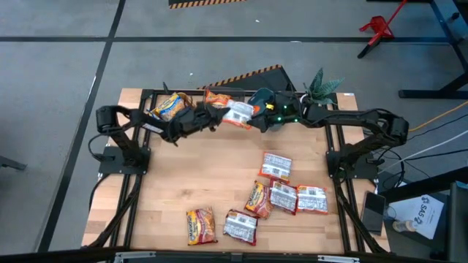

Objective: Sort Maruchan noodles
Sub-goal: Put the orange noodle pack into the black bin

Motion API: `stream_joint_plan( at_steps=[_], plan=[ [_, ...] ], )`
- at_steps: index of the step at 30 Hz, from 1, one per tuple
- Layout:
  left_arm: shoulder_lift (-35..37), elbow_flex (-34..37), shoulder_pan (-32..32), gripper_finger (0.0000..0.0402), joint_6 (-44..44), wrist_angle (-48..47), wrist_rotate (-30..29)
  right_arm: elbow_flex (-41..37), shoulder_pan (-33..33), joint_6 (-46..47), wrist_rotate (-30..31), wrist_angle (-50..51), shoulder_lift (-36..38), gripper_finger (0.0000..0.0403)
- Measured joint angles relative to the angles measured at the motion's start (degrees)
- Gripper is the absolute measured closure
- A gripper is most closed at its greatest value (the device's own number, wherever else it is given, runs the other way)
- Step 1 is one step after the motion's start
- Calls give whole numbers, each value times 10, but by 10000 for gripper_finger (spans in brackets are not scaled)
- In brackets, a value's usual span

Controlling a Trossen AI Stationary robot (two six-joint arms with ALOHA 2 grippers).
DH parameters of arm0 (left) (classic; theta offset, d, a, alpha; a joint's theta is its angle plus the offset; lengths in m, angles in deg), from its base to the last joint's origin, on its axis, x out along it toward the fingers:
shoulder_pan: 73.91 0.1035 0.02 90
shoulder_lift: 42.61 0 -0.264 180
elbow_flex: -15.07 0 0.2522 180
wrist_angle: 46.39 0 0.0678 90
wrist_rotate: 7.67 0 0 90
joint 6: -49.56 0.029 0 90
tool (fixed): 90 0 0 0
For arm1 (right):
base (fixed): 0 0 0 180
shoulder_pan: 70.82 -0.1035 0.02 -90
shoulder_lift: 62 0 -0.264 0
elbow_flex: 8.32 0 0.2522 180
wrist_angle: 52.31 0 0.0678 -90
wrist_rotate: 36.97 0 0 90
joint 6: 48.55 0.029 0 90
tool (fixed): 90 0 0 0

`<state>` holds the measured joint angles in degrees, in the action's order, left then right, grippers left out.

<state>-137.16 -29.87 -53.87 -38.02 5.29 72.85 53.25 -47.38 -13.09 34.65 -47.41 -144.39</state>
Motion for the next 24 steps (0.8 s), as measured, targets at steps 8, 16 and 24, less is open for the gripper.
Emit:
stream_joint_plan(
  at_steps=[8,16,24],
  plan=[
    [0,-54,59,282,39,-16,70,0,20,-14,24,-8,-1,188],
    [1,-100,106,302,83,-96,130,0,53,-25,67,-26,-2,188],
    [1,-120,154,322,117,-166,153,0,75,-29,73,-44,-19,188]
  ],
)
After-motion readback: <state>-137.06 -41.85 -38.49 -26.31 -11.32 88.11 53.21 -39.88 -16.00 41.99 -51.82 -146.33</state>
